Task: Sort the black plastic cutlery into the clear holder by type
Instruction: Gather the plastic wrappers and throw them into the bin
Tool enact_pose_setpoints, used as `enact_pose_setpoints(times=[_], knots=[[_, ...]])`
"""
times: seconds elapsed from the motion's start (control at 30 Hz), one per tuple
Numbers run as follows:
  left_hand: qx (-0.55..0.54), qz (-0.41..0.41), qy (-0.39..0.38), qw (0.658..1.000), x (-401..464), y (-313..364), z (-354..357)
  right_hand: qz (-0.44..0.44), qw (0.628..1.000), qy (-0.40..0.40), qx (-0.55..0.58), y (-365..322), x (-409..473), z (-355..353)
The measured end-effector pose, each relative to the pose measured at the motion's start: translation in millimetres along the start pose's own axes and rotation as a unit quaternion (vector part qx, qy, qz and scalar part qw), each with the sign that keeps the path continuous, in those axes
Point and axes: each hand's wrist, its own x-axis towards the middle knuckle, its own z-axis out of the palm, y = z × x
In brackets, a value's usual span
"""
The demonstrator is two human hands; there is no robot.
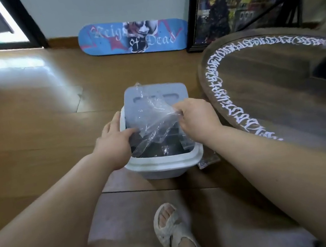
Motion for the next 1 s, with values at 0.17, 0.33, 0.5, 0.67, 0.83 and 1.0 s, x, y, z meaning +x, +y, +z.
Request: enact_pose_setpoints(times=[0.17, 0.33, 0.5, 0.67, 0.83, 1.0], knots=[[-0.055, -0.003, 0.018, 0.998, 5, -2, 6, -0.046, 0.996, -0.052, -0.059, 0, 11, 30], [-0.056, -0.002, 0.048, 0.997, 7, -5, 9, -0.118, 0.978, -0.102, -0.139, -10, 22, 51], [-0.066, 0.008, 0.051, 0.997, 6, -5, 13, -0.166, 0.958, -0.130, -0.195, -23, 34, 71], [-0.058, 0.031, 0.067, 0.996, 7, -10, 17, -0.182, 0.927, -0.238, -0.224, -19, 45, 101], [-0.044, 0.020, 0.073, 0.996, 8, -9, 20, -0.137, 0.951, -0.253, -0.114, -10, 56, 114], [-0.040, 0.013, 0.088, 0.995, 10, -13, 22, 0.004, 0.959, -0.263, -0.104, 12, 61, 136]])
